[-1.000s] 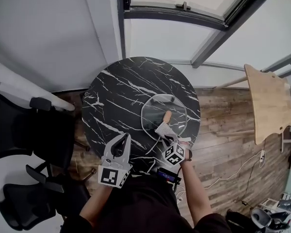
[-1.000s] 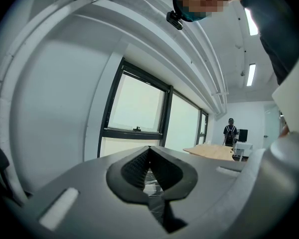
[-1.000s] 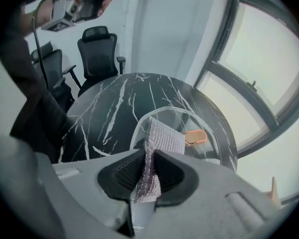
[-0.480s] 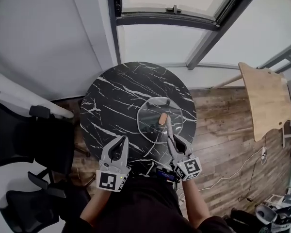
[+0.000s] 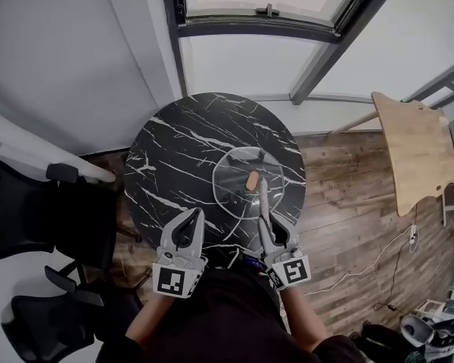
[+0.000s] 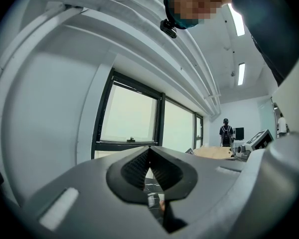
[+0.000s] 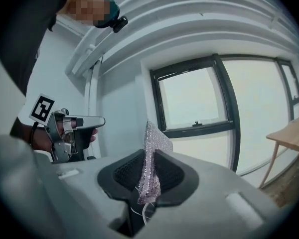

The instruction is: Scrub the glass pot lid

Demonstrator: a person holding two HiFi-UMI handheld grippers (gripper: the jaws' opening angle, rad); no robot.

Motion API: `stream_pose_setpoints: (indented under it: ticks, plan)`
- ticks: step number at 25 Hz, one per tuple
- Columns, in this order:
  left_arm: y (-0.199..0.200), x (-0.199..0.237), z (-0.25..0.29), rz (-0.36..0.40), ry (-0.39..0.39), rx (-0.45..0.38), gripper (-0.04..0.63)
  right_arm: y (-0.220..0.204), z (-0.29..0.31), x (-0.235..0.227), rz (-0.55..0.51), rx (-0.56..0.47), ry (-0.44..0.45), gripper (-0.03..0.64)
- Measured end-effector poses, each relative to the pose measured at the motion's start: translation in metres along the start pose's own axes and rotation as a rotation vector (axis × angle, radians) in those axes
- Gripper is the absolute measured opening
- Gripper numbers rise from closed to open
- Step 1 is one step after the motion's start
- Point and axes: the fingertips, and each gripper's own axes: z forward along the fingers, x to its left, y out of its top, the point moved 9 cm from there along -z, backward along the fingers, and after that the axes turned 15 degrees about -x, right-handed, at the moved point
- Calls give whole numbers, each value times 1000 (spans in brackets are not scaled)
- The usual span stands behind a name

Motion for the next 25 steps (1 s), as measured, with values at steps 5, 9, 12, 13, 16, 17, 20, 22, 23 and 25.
stream_pose_setpoints:
  ticks: [5,9,12,13,16,17,20,22,23,25]
  plan:
    - [-3,2,2,-8,12,9,3,-2,2,-2,-9,-1,-11,66]
    - [-4,4,2,-9,14,6,3,-1,3,-2,-9,2,-8,66]
    - [-3,5,4,-12,19,-7,3,1,3,-3,-11,-3,-12,66]
    - [-3,5,5,-12,18,-7,3,2,4,-3,-14,-4,-11,66]
    - [-3,5,6,-15,17,-15,2,3,5,-2,-18,-6,-5,66]
    - [-3,5,5,-15,17,-13,3,3,5,-2,-20,-6,-3,66]
    - [-4,5,4,-12,14,0,3,0,4,-1,-24,3,-1,66]
    - [-5,6,4,-12,13,1,3,-2,4,-1,-26,5,-2,66]
    - [-5,7,3,-13,13,7,3,-2,4,-1,-27,6,-2,66]
    - [-6,8,3,-18,15,17,3,-3,5,0,-28,9,-4,66]
